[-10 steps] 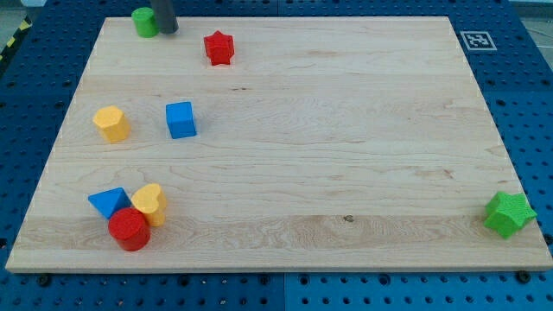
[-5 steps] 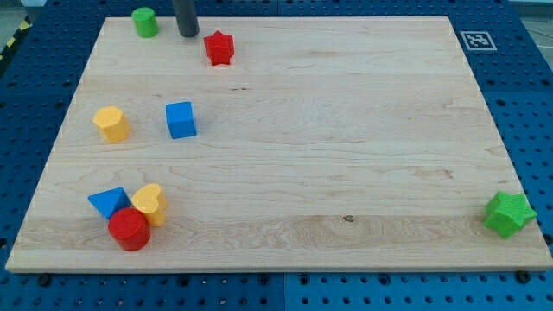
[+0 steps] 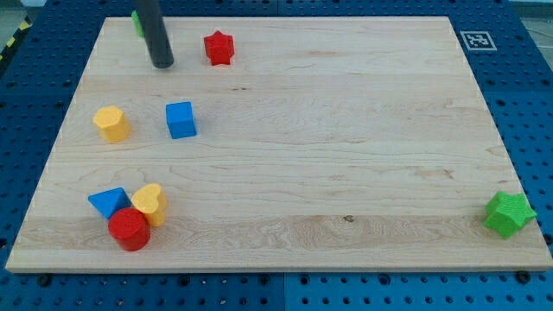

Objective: Locate the yellow hexagon to the top of the blue cube

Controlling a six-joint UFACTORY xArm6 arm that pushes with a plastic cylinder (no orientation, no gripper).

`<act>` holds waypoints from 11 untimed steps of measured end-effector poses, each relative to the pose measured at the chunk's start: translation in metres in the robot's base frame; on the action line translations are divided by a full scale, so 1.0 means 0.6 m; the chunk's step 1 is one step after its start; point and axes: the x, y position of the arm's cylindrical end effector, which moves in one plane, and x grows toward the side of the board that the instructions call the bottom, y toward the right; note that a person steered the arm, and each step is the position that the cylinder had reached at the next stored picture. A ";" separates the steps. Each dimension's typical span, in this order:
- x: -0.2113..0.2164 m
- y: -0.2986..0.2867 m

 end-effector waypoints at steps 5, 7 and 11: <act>0.237 -0.098; 0.234 -0.017; 0.110 -0.076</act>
